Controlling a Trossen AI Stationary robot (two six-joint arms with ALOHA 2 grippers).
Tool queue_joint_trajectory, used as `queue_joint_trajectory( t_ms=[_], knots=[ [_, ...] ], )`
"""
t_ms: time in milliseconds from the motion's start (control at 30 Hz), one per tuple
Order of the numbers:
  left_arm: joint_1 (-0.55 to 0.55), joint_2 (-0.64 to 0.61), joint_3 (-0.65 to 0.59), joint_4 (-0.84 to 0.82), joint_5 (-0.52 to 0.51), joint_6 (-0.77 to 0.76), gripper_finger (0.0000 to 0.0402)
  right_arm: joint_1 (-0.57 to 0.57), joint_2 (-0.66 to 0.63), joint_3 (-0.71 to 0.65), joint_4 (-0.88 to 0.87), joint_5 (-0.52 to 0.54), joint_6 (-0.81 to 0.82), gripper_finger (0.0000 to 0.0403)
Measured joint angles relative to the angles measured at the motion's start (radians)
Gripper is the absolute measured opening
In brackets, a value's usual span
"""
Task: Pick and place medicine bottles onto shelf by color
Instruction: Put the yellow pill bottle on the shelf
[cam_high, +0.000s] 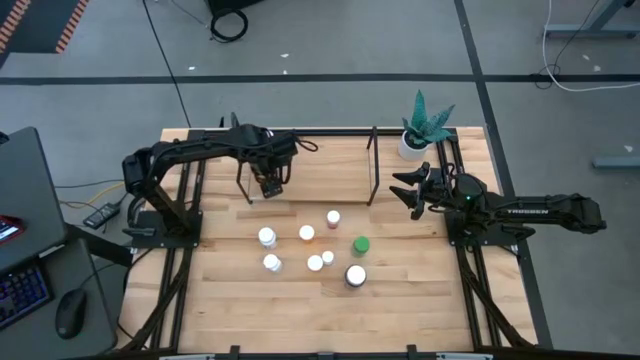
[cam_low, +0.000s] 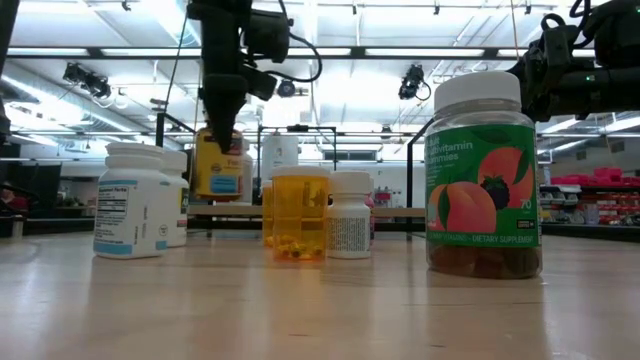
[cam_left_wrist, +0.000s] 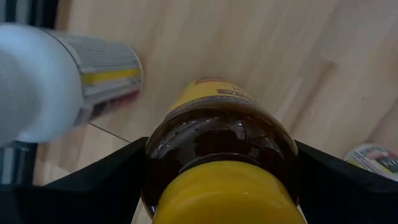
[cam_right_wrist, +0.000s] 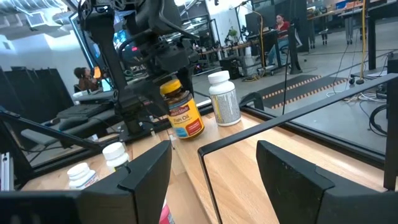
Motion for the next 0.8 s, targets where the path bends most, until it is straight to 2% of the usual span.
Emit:
queue_joint_trajectory(
  t_ms=[333, 533, 800],
  knots=[
    [0.004, 0.0, 0.0, -0.008, -0.012, -0.003, 0.0395, 0.0, 0.0, 0.0, 0.0, 0.0, 0.0, 0.0243],
    [0.004, 0.0, 0.01, -0.028, -0.014, -0.003, 0.0391, 0.0, 0.0, 0.0, 0.0, 0.0, 0.0, 0.0243],
    [-0.001, 0.0, 0.093, -0.07, -0.057, -0.002, 0.0389, 0.0, 0.0, 0.0, 0.0, 0.0, 0.0, 0.0243]
  ],
)
